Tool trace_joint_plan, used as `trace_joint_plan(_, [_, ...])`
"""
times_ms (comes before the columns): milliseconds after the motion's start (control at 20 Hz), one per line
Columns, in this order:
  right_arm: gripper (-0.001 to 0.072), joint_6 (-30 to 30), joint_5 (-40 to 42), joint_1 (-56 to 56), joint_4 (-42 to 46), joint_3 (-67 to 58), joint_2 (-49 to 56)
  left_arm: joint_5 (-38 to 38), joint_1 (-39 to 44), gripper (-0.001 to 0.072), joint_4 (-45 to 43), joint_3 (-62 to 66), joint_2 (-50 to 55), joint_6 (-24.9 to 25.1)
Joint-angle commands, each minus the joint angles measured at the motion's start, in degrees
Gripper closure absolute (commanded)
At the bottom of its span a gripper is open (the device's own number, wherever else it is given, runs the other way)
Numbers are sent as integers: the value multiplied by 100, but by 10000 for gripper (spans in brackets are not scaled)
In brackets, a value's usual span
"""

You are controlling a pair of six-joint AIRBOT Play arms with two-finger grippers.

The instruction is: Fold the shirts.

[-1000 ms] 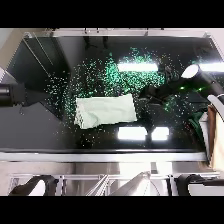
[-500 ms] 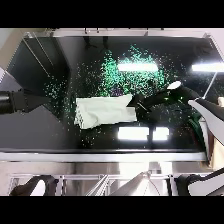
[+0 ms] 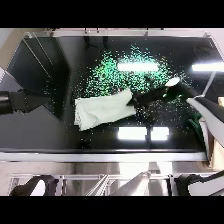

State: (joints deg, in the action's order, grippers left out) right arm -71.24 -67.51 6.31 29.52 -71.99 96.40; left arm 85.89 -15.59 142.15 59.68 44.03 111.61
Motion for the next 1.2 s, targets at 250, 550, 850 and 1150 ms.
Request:
trace_joint_plan(250, [696, -2636, -874, -3528, 1410, -1974, -2496, -37, -2, 684, 9, 0, 354, 153])
trace_joint_plan(550, [696, -2973, -3209, -5327, 5427, -1014, -3230, -31, -2, 684, 11, -2, 793, 302])
trace_joint_plan(850, [695, -3010, -3034, -6000, 7066, 1493, -3545, 98, -2, 684, 39, -2, 813, 299])
trace_joint_plan(1150, [12, -2990, -2898, -6008, 6896, 1781, -3467, 212, -2, 684, 55, 0, 813, 299])
